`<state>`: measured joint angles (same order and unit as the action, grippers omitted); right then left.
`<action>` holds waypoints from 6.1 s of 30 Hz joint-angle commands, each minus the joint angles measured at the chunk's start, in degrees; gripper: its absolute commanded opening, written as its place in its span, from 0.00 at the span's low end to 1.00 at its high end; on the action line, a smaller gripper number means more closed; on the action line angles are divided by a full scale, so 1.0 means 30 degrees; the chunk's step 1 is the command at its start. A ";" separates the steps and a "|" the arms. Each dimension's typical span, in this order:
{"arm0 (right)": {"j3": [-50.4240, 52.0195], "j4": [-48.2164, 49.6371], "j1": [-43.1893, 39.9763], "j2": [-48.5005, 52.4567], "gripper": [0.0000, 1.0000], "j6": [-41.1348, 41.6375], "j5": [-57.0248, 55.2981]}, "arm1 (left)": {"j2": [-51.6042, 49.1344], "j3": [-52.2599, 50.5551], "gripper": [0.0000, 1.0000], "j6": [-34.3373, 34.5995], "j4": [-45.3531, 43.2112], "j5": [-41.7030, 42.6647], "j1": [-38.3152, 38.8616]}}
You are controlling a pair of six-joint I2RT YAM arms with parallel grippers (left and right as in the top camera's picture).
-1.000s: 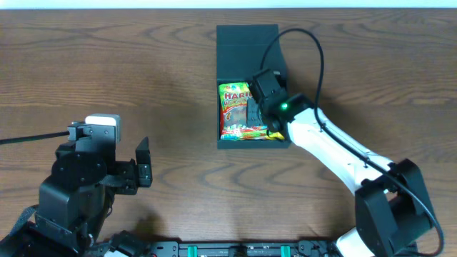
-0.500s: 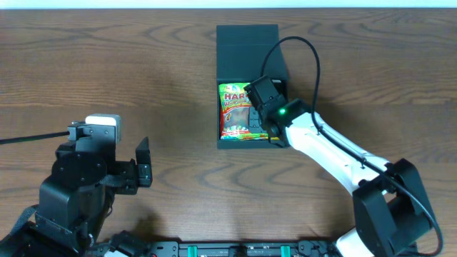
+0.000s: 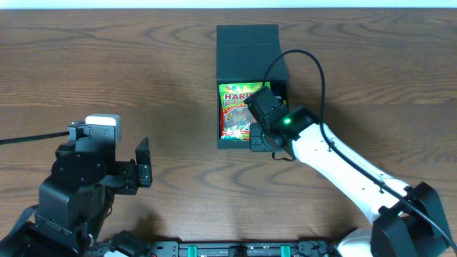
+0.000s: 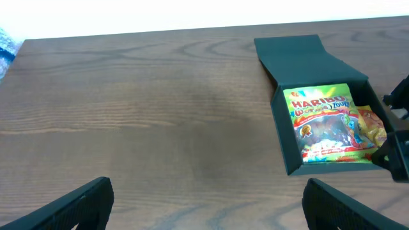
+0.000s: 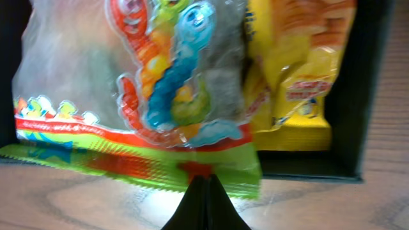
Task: Pack container
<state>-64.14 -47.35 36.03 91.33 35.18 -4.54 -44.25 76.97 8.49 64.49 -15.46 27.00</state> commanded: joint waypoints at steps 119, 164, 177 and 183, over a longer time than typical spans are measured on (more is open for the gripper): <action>0.4728 0.2543 -0.4983 -0.2368 0.28 -0.1537 -0.0925 | 0.0007 0.0255 0.95 -0.0335 0.0022 -0.0342 -0.0124; 0.3432 0.6098 -0.5639 -0.1501 0.28 -0.5785 0.0306 | 0.0007 0.0255 0.96 -0.0335 0.0022 -0.0342 -0.0124; 0.3432 0.4670 -0.5603 -0.0109 0.07 -0.5625 0.0321 | 0.0007 0.0255 0.95 -0.0335 0.0022 -0.0342 -0.0124; 0.3432 0.2543 -0.4597 -0.0117 0.01 -0.4255 0.1763 | 0.0007 0.0255 0.95 -0.0335 0.0022 -0.0342 -0.0124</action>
<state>-55.31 -37.12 20.47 90.13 19.51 -2.37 -44.25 76.97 8.49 64.49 -15.46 27.00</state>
